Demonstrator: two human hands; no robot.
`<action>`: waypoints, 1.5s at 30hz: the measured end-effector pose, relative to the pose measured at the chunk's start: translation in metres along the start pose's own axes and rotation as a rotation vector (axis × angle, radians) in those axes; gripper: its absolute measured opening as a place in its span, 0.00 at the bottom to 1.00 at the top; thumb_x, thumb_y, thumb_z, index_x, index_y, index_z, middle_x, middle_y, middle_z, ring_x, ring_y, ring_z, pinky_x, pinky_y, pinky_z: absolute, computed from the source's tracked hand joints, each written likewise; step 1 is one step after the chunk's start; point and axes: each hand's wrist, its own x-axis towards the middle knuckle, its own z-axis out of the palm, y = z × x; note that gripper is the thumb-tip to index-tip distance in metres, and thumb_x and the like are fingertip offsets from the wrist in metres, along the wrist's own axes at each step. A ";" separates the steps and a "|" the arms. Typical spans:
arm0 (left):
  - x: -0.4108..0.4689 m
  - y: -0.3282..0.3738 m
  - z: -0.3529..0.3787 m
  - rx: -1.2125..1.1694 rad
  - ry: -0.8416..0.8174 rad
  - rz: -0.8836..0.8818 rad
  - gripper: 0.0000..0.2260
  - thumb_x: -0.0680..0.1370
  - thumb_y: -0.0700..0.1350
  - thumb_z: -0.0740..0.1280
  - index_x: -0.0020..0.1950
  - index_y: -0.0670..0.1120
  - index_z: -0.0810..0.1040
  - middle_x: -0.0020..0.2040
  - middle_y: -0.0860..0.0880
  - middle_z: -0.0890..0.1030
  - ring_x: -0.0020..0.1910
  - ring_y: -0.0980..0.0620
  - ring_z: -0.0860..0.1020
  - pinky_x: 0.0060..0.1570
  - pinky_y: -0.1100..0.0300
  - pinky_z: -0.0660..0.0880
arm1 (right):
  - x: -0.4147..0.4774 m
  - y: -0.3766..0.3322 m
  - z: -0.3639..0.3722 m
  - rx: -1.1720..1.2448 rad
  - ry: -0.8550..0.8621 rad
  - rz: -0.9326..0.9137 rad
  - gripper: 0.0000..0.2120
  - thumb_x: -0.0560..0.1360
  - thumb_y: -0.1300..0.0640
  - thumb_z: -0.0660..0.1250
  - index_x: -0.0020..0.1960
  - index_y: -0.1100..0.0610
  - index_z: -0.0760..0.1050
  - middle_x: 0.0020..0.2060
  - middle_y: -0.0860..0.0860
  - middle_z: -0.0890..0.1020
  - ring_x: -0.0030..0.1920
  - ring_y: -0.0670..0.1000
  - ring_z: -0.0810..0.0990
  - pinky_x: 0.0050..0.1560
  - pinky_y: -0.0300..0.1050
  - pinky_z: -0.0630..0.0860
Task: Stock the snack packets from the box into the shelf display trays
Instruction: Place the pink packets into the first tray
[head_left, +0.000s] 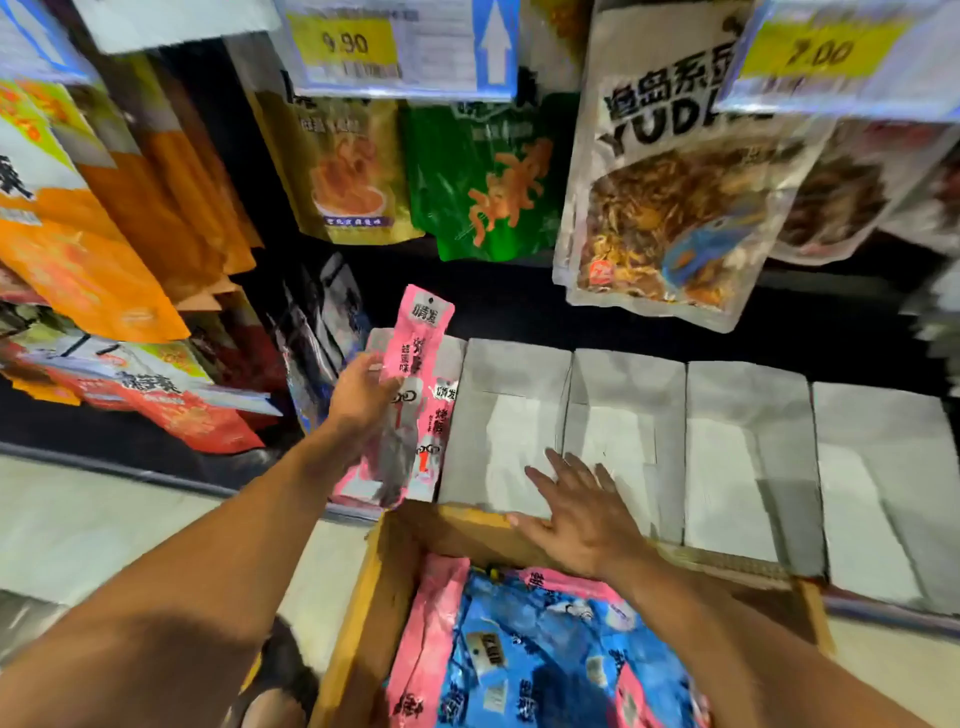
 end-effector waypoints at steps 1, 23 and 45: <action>0.006 -0.006 0.007 -0.019 0.006 -0.027 0.07 0.82 0.37 0.67 0.57 0.47 0.74 0.47 0.45 0.82 0.37 0.57 0.77 0.32 0.67 0.75 | 0.001 0.001 0.001 -0.001 -0.012 0.011 0.48 0.67 0.19 0.32 0.81 0.41 0.47 0.81 0.47 0.42 0.81 0.51 0.41 0.79 0.60 0.40; 0.053 -0.122 0.071 0.573 -0.209 0.044 0.08 0.79 0.37 0.64 0.55 0.47 0.78 0.51 0.43 0.82 0.52 0.41 0.81 0.49 0.48 0.82 | 0.005 -0.001 0.000 -0.038 -0.069 0.009 0.41 0.73 0.22 0.38 0.79 0.41 0.56 0.81 0.47 0.50 0.80 0.52 0.50 0.79 0.58 0.48; 0.035 -0.158 0.067 1.097 -0.498 0.055 0.35 0.81 0.70 0.48 0.81 0.61 0.33 0.83 0.51 0.34 0.81 0.37 0.36 0.78 0.33 0.42 | 0.009 0.002 0.009 -0.034 0.002 0.009 0.40 0.72 0.21 0.41 0.76 0.40 0.64 0.80 0.46 0.58 0.77 0.50 0.60 0.77 0.55 0.57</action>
